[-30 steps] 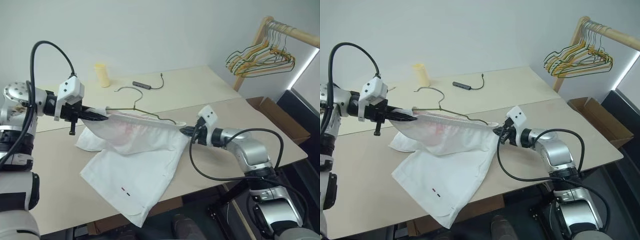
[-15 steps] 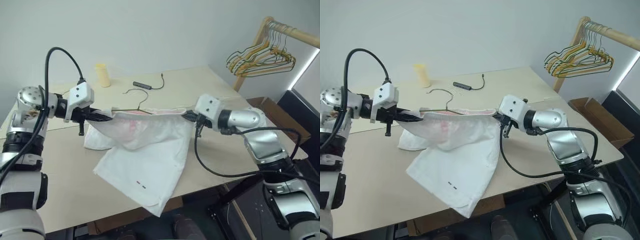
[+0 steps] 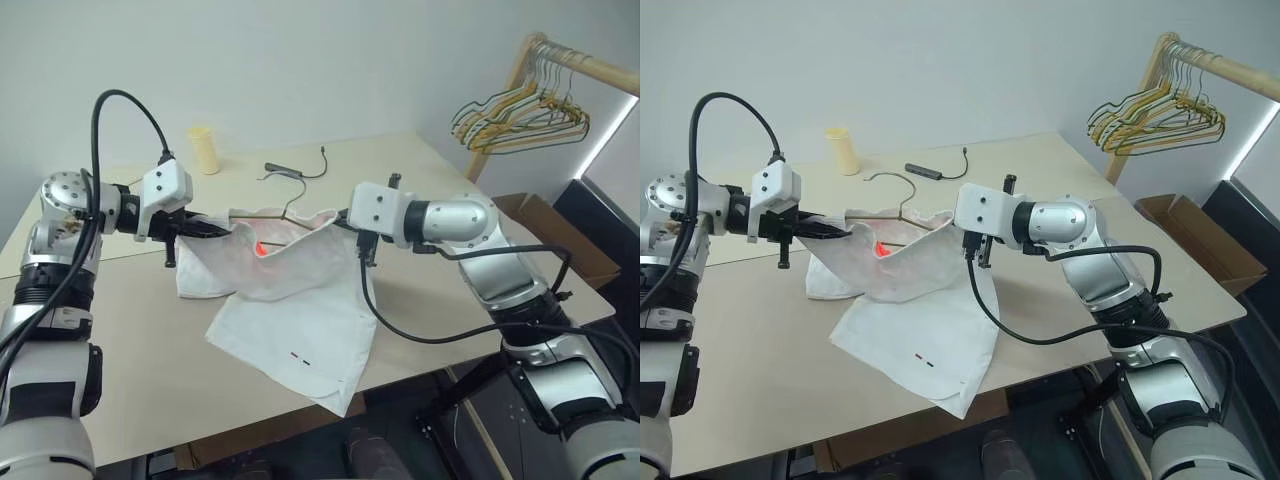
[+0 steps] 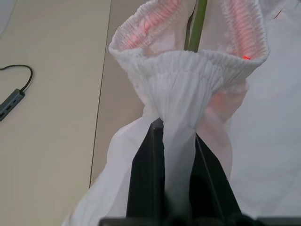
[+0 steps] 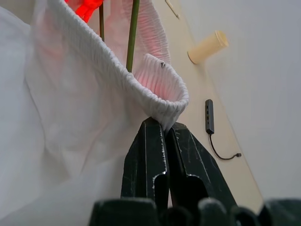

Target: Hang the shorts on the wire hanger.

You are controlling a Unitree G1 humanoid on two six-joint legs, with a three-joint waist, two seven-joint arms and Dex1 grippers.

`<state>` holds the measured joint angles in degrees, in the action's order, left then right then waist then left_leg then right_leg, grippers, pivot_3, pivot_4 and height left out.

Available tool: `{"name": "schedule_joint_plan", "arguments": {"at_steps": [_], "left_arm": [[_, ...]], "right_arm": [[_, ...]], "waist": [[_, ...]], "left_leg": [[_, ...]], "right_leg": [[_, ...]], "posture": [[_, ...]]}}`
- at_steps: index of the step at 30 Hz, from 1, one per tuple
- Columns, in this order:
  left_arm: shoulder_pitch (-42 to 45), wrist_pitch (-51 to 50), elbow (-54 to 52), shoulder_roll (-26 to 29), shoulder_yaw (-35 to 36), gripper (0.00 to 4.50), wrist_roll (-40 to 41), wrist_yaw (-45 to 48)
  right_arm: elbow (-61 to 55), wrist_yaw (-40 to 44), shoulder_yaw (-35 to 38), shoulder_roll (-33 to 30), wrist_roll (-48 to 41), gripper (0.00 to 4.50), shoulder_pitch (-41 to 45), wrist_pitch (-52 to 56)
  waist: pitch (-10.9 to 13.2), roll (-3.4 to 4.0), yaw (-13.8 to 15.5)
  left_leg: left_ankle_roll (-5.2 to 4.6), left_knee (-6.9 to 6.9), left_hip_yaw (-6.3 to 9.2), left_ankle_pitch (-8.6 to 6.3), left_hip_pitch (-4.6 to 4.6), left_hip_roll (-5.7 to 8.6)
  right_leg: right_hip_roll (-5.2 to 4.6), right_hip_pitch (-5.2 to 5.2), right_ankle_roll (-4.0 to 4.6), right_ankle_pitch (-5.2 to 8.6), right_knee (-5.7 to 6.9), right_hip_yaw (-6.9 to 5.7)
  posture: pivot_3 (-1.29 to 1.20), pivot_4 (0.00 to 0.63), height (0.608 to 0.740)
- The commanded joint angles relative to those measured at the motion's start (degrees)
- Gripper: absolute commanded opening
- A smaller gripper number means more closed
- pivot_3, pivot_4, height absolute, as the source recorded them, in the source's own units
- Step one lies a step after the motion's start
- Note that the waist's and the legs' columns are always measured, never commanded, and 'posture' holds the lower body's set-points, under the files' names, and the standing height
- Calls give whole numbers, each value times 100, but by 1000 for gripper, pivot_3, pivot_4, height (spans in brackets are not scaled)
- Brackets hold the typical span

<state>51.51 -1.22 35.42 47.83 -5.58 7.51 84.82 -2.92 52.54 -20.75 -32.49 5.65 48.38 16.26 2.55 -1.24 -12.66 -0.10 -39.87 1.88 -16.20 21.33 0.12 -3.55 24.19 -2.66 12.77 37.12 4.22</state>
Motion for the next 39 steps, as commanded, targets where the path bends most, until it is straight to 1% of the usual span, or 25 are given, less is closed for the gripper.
{"name": "schedule_joint_plan", "arguments": {"at_steps": [1,3,5,6,8,9,11,12,15,20,25,28,31,34,38,39], "left_arm": [[67,-53,-201,-14,301,0,267,-40],[41,-86,-260,-13,330,0,344,18],[4,-85,-312,-4,332,0,369,47],[-6,-86,-324,-9,338,0,376,45],[-20,-88,-337,-30,368,0,414,51],[-28,-99,-349,-35,388,0,464,104],[-62,-161,-428,-35,443,0,617,288],[-81,-221,-488,-37,466,0,687,345],[-109,-344,-594,-63,520,0,817,395],[-173,-439,-728,-42,523,0,907,516],[-241,-443,-826,-40,511,0,947,527],[-273,-401,-850,-52,506,0,970,538],[-281,-374,-841,-64,517,0,969,528],[-264,-319,-765,-84,551,0,972,496],[-199,-104,-455,-144,541,0,820,319],[-163,-95,-358,-173,530,232,767,205]], "right_arm": [[-177,79,35,4,77,47,122,140],[-155,43,3,1,193,47,116,52],[-167,124,0,-39,192,577,81,-62],[-207,229,19,-64,125,763,56,-79],[-259,380,57,-94,36,1443,6,-171],[-238,367,102,-48,1,1719,0,-82],[-66,350,97,-48,68,2442,6,-174],[-6,375,100,-57,61,2731,10,-177],[116,513,232,13,-238,2731,18,-14],[393,542,287,48,-389,2731,44,-34],[373,897,385,52,-799,2731,58,277],[279,1205,446,30,-1205,2146,100,871],[236,1324,501,4,-1429,1135,156,1272],[233,1372,509,-43,-1501,87,184,1444],[213,1368,500,-78,-1492,39,124,1451],[193,1354,505,-82,-1489,13,106,1453]], "waist": [[0,0,6],[0,0,6],[0,0,5],[0,0,3],[0,0,-2],[0,0,-6],[0,0,-20],[0,0,-30],[0,0,-65],[0,0,-72],[0,0,-73],[0,0,-73],[0,0,-72],[0,0,-73],[0,0,-72],[0,0,-72]], "left_leg": [[0,0,2,0,0,0],[0,0,2,0,0,0],[0,0,2,0,0,0],[0,0,2,0,0,1],[0,0,2,0,0,1],[0,0,2,0,0,0],[0,0,2,0,0,0],[0,0,2,0,0,0],[0,0,2,0,-1,0],[0,0,3,0,-2,0],[0,0,4,0,-1,0],[0,-1,4,0,-2,0],[0,-1,5,0,-2,0],[0,-1,5,0,-2,0],[0,0,5,0,-2,0],[0,0,5,0,-2,0]], "right_leg": [[0,-1,0,0,0,-2],[0,0,0,0,0,-2],[0,0,0,0,0,-2],[0,0,0,0,0,-2],[0,0,0,0,-1,-2],[0,0,0,0,0,-2],[0,0,0,0,-1,-2],[0,0,0,0,0,-2],[-1,-1,0,0,-1,-2],[-1,-2,0,0,0,-2],[-2,-1,1,0,0,-2],[-2,-2,1,0,0,-1],[-2,-2,1,0,0,-2],[-2,-1,1,0,-1,-2],[-3,0,1,0,-2,-2],[-4,0,1,0,-2,-2]], "posture": [[-161,0,740],[-162,0,740],[-164,0,740],[-165,0,740],[-169,0,740],[-169,0,740],[-170,0,740],[-170,0,740],[-171,0,740],[-171,0,740],[-172,0,740],[-171,0,740],[-173,0,740],[-175,0,740],[-180,0,740],[-183,0,740]]}}
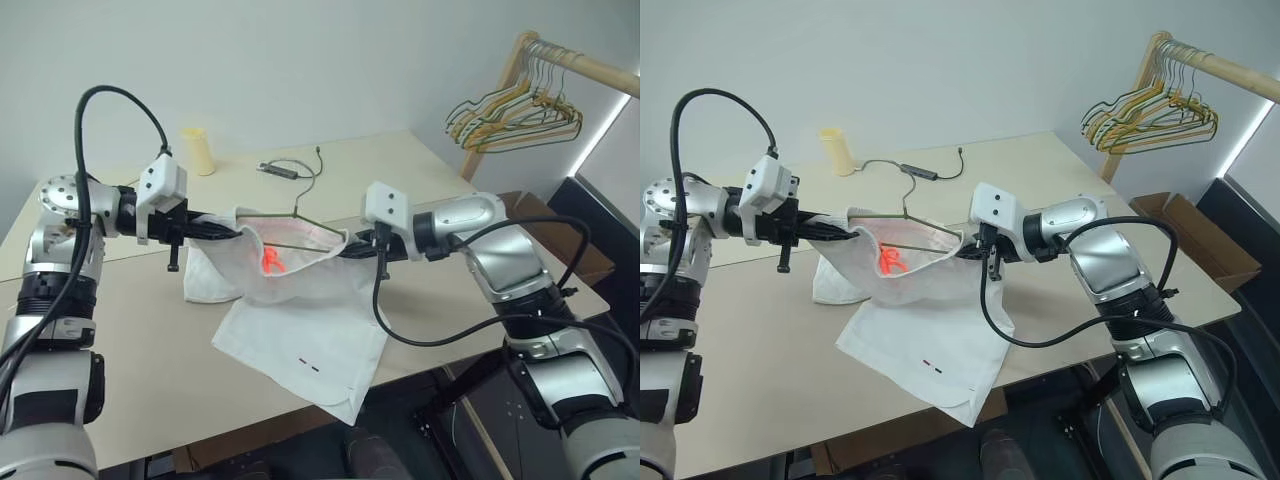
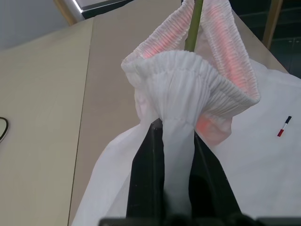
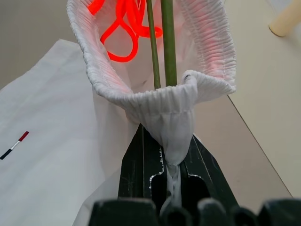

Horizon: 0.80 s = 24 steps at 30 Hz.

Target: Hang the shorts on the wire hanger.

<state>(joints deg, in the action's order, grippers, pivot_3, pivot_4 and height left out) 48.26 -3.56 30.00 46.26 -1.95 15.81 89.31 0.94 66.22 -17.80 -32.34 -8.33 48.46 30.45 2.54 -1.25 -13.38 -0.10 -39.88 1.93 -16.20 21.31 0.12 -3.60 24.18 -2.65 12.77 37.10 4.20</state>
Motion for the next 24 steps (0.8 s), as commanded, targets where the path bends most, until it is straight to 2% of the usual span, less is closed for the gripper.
{"name": "schedule_joint_plan", "arguments": {"at_steps": [1,3,9,13,14,18,21,24], "left_arm": [[190,174,272,-45,170,476,-85,-307],[220,299,405,-70,178,954,-116,-391],[407,619,962,-3,473,2917,-206,-1005],[473,326,886,-229,1032,4253,309,-1434],[412,155,716,-323,1166,4470,497,-1503],[46,-383,-3,-651,1432,4470,905,-1855],[-469,-976,-959,-859,1475,4470,1373,-1882],[-887,-1445,-1830,-1105,1533,4470,1850,-2083]], "right_arm": [[-217,-28,227,-97,-109,0,81,64],[-268,-93,307,-100,-182,0,44,238],[-521,-421,763,-360,-402,0,-310,874],[-806,-850,1079,-528,-512,0,-681,1418],[-878,-1045,1224,-506,-564,0,-757,1675],[-909,-2019,1594,-376,-444,0,-781,2776],[-884,-2864,2067,-193,-324,0,-705,3785],[-788,-3548,2218,-143,-96,0,-634,4575]], "waist": [[0,0,0],[0,0,-2],[0,0,-3],[0,-1,2],[-1,-1,-1],[-2,-1,-14],[-5,0,-56],[-5,0,-102]], "left_leg": [[0,0,0,0,0,0],[0,-1,0,0,0,0],[0,0,1,0,1,0],[0,0,2,0,2,7],[0,-2,1,0,3,9],[0,-5,-2,0,3,21],[0,-5,-2,0,2,24],[0,-4,0,0,8,25]], "right_leg": [[-1,0,0,0,0,0],[-2,1,0,0,-1,0],[-11,2,0,0,0,-3],[-34,1,-6,4,-2,-12],[-39,0,-8,4,-1,-12],[-64,-1,-17,7,1,-12],[-71,-2,-20,5,3,-8],[-74,3,-20,4,3,-7]], "posture": [[-187,0,740],[-190,0,740],[-214,0,740],[-223,0,740],[-235,0,740],[-251,0,740],[-261,0,740],[-271,0,740]]}}
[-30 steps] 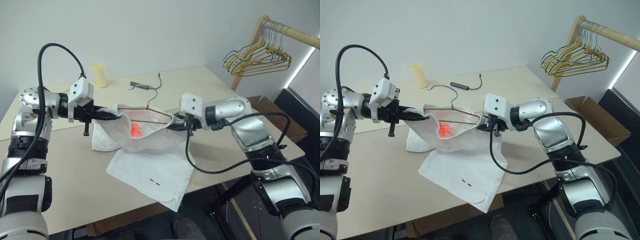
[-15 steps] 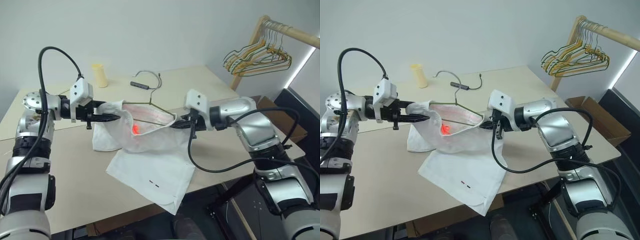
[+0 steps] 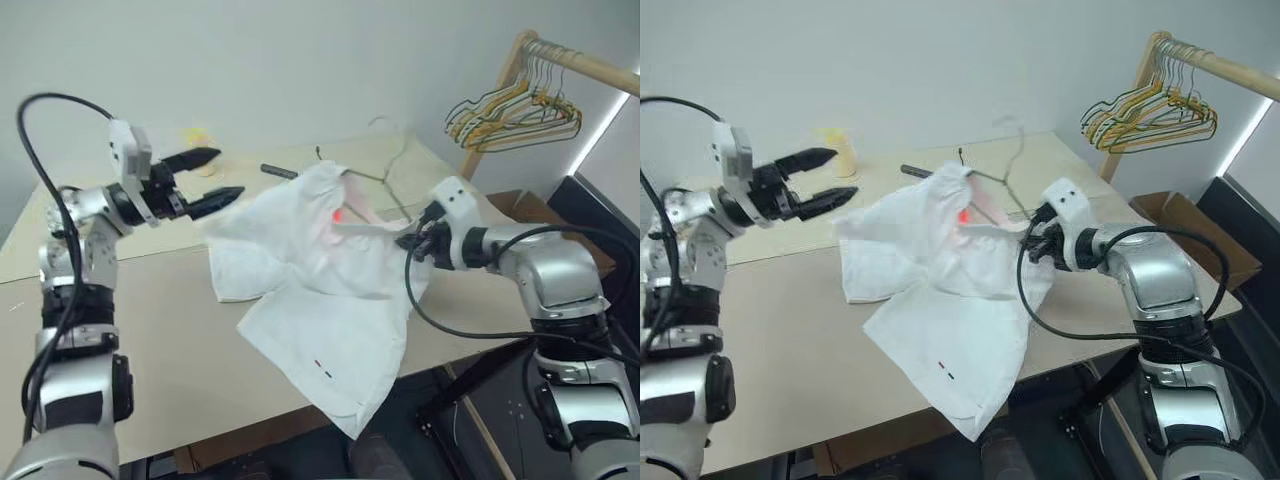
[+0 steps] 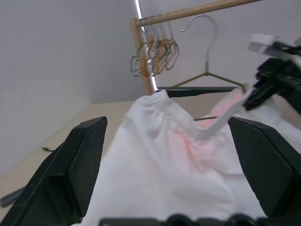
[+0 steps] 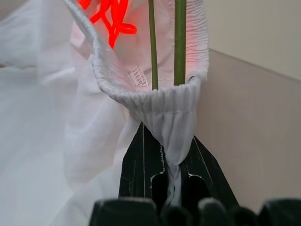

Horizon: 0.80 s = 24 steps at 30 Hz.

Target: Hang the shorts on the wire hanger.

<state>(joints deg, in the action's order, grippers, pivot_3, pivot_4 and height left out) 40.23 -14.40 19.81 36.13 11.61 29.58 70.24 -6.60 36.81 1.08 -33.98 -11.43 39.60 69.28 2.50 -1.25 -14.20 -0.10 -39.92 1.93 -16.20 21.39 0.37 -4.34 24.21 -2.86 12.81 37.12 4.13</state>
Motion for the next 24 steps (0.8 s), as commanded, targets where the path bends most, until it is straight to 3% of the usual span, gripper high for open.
{"name": "schedule_joint_plan", "arguments": {"at_steps": [1,6,10,14,24], "left_arm": [[-188,-463,-1020,-161,188,4470,575,-257],[-537,-729,-1689,-425,292,4470,917,-674],[-766,-840,-2037,-600,359,4470,1155,-973],[-947,-842,-2332,-654,350,4470,1304,-1049],[-1140,-888,-2814,-687,369,4470,1596,-1261]], "right_arm": [[31,-874,328,46,345,0,280,888],[205,-1995,845,503,800,0,443,1631],[750,-3263,1825,1100,1475,0,931,1837],[877,-4250,2404,1413,1908,0,1197,1360],[1187,-5797,2669,1429,2488,0,1695,335]], "waist": [[0,0,-41],[-9,14,-123],[-16,25,-255],[-17,26,-265],[-19,31,-311]], "left_leg": [[0,-1,1,0,1,0],[-1,-3,0,1,-1,3],[-7,-3,-4,5,-4,11],[-11,-2,-3,7,-4,18],[-17,0,-7,11,-11,52]], "right_leg": [[1,0,0,0,0,0],[0,-7,-3,-1,-1,3],[-1,-11,-6,-3,1,11],[-2,-11,-11,-6,0,17],[-6,-19,-22,-4,-3,31]], "posture": [[-274,0,740],[-277,0,740],[-271,0,740],[-260,0,740],[-250,0,740]]}}
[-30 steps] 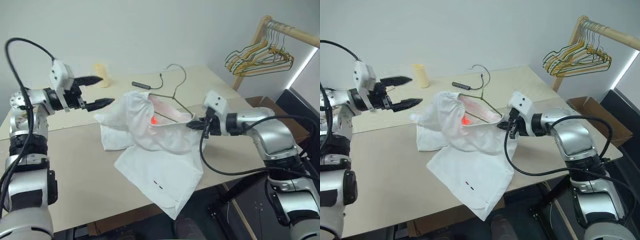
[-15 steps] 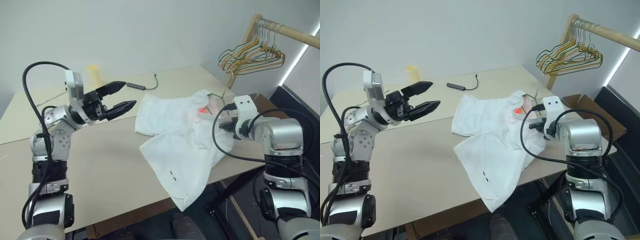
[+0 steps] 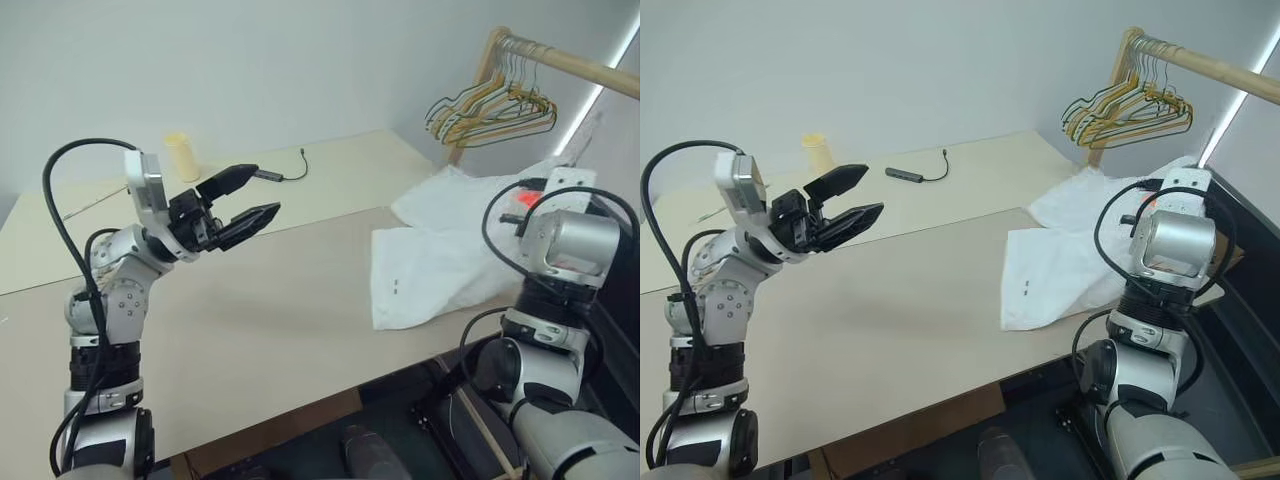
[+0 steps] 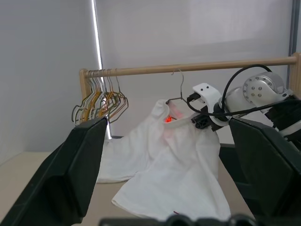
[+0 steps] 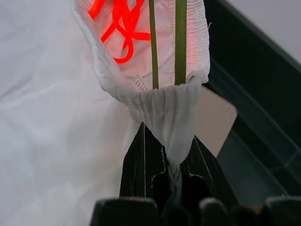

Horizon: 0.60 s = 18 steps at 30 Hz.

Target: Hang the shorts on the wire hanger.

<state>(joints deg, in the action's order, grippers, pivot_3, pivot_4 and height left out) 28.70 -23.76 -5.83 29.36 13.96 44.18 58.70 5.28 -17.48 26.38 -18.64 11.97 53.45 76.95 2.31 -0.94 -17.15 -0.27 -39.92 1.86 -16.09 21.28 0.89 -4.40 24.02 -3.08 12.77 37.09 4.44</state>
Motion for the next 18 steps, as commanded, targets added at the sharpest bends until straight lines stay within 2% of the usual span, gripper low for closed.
{"name": "schedule_joint_plan", "arguments": {"at_steps": [1,7,11,16,18], "left_arm": [[-23,94,-293,-8,116,4470,112,-102],[-66,96,-413,-39,123,4470,189,-202],[-73,112,-434,-50,129,4470,234,-218],[-88,101,-498,-43,145,4470,325,-129],[-84,80,-507,-26,155,4470,365,-110]], "right_arm": [[67,-469,212,-143,139,0,352,-609],[719,-877,531,-554,26,0,705,-1363],[1897,-1072,918,-980,-272,0,1203,-1866],[3224,-1181,1159,-1495,-678,0,1699,-2380],[3605,-1268,1174,-1649,-796,0,1840,-2560]], "waist": [[0,0,-29],[0,1,-69],[1,2,-111],[12,5,-150],[12,6,-171]], "left_leg": [[-1,1,0,1,-1,2],[-3,3,0,1,-4,11],[-6,10,-17,2,-17,13],[-26,33,-28,-10,-106,10],[-31,58,-34,-8,-124,10]], "right_leg": [[-1,-2,-2,0,0,1],[-6,-12,-11,3,-8,6],[-5,-25,-17,3,-17,22],[2,-143,-34,13,-75,26],[1,-190,-72,29,-118,28]], "posture": [[-250,0,740],[-244,0,740],[-247,0,740],[-235,0,740],[-233,0,740]]}}
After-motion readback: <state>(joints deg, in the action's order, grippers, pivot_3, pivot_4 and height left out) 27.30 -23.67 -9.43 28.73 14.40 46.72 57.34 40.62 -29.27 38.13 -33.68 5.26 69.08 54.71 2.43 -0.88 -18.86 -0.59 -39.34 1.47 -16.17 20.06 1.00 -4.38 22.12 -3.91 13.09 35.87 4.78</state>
